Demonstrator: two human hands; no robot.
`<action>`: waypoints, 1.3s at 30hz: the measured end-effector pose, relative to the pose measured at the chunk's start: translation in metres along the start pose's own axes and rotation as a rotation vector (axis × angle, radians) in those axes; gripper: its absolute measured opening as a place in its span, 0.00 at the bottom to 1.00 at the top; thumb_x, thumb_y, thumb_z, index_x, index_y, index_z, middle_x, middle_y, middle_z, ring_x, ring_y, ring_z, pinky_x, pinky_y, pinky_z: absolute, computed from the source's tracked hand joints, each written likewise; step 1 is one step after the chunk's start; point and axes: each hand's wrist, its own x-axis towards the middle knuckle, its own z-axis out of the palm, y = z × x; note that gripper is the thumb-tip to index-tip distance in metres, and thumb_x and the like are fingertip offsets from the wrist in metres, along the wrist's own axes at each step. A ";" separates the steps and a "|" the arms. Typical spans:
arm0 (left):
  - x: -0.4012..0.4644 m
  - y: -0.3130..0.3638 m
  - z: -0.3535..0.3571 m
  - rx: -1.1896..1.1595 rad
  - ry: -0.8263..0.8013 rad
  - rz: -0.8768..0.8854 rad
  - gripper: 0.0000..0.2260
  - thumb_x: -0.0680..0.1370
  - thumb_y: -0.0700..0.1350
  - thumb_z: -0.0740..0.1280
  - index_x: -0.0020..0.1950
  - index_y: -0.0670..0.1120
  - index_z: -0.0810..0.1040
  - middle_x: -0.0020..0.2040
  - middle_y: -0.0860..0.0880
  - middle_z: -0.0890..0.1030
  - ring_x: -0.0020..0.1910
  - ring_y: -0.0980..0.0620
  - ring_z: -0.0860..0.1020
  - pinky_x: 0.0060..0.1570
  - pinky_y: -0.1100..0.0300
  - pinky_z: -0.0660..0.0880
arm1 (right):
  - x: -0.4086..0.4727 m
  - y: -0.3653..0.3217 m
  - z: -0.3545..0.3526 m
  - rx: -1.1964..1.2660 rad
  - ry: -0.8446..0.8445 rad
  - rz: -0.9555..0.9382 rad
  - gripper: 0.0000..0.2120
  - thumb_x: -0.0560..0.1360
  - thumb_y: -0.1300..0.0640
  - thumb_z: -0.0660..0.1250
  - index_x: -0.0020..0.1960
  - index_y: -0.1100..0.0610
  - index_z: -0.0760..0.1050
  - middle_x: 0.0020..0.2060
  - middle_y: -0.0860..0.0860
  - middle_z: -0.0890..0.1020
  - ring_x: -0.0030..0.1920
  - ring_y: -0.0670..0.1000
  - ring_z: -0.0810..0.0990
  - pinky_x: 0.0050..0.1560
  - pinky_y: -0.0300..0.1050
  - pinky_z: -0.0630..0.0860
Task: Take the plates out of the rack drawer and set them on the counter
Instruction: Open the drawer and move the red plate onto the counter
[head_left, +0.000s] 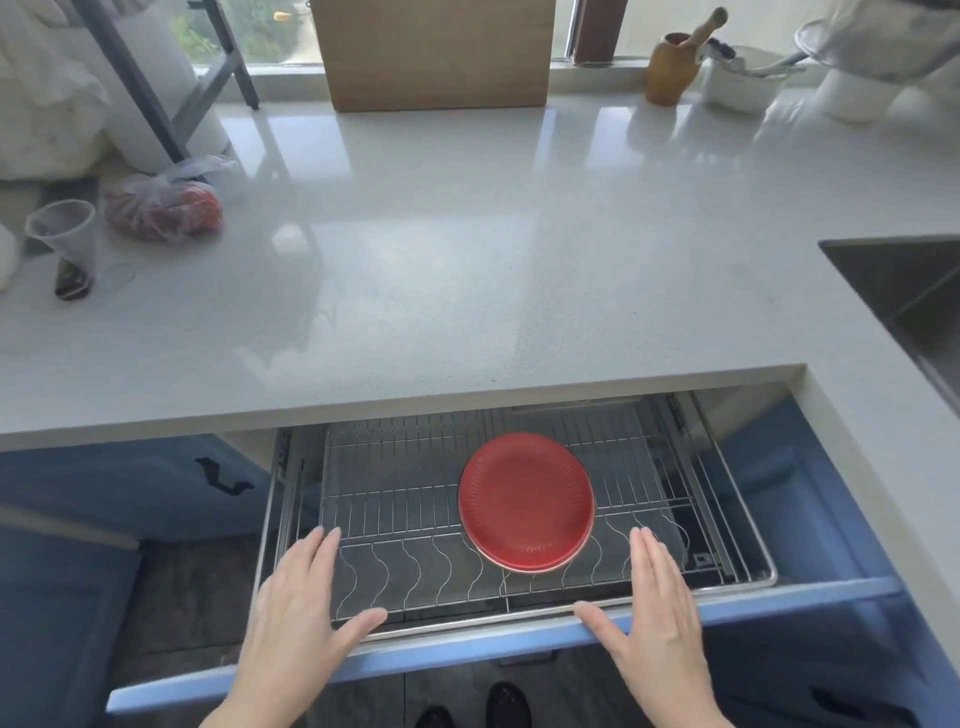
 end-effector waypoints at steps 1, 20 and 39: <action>0.008 0.004 0.000 0.010 -0.013 0.039 0.46 0.70 0.69 0.67 0.80 0.50 0.53 0.80 0.52 0.54 0.78 0.52 0.54 0.75 0.53 0.56 | 0.006 0.002 -0.004 0.009 -0.012 -0.010 0.49 0.72 0.33 0.66 0.81 0.50 0.41 0.81 0.47 0.50 0.80 0.47 0.48 0.80 0.51 0.51; 0.162 0.055 0.099 0.116 -0.353 0.211 0.63 0.60 0.66 0.76 0.80 0.51 0.37 0.81 0.49 0.44 0.80 0.48 0.45 0.76 0.46 0.50 | 0.177 0.054 0.020 -0.179 -0.501 -0.093 0.61 0.56 0.41 0.81 0.78 0.40 0.46 0.72 0.49 0.70 0.68 0.54 0.73 0.64 0.54 0.76; 0.123 0.058 0.130 0.022 -0.325 0.417 0.62 0.57 0.63 0.78 0.80 0.50 0.45 0.74 0.53 0.65 0.72 0.53 0.65 0.73 0.53 0.61 | 0.115 0.075 0.042 0.006 -0.508 -0.165 0.71 0.47 0.32 0.80 0.72 0.26 0.31 0.75 0.40 0.63 0.74 0.43 0.63 0.74 0.50 0.63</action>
